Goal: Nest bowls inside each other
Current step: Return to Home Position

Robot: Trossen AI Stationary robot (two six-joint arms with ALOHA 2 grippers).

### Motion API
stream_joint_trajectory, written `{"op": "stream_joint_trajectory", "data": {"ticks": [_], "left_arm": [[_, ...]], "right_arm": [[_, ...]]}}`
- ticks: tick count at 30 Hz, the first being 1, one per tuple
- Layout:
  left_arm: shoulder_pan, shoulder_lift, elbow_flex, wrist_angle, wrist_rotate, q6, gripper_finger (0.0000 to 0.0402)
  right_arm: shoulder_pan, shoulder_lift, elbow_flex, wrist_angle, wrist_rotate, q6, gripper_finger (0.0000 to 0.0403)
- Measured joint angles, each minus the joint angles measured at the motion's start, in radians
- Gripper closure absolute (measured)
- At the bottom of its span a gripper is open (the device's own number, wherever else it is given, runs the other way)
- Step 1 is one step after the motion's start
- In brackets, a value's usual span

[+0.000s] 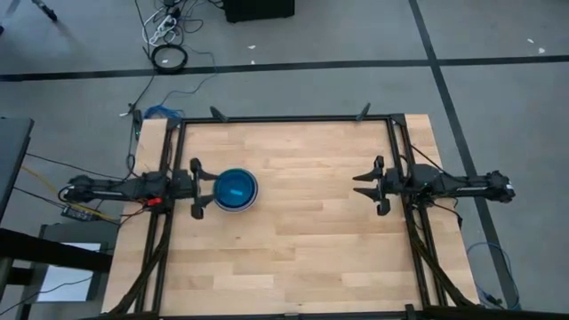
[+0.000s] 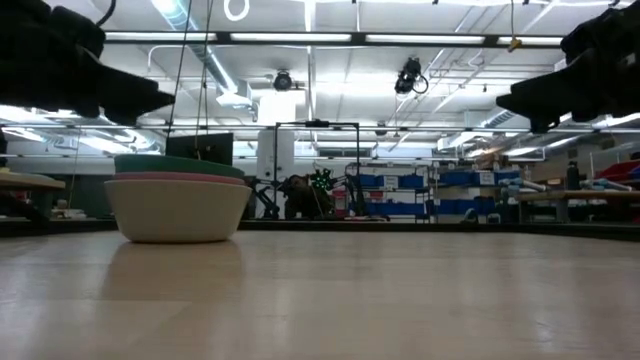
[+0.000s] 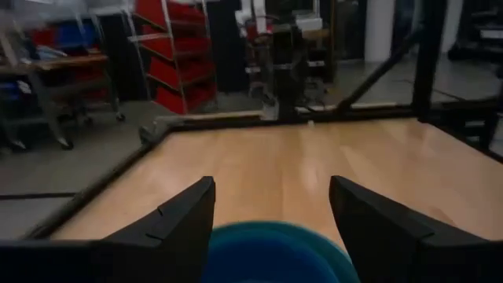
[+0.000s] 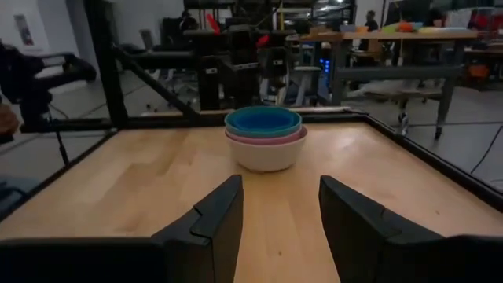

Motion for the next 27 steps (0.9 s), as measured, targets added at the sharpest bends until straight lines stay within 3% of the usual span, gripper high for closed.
{"op": "stream_joint_trajectory", "data": {"ticks": [13, 19, 27], "left_arm": [[-0.002, 0.024, 0.000, -0.001, 0.016, 0.011, 0.0142], [-0.001, 0.024, 0.000, -0.021, 0.149, 0.004, 0.0142], [-0.001, 0.024, -0.001, -0.023, 0.151, 0.016, 0.0142]], "right_arm": [[0.000, 0.023, 0.000, -0.004, -0.012, -0.018, 0.0247], [-0.002, 0.023, -0.001, -0.004, -0.012, -0.065, 0.0247], [-0.002, 0.024, -0.001, -0.004, -0.012, -0.070, 0.0247]]}}
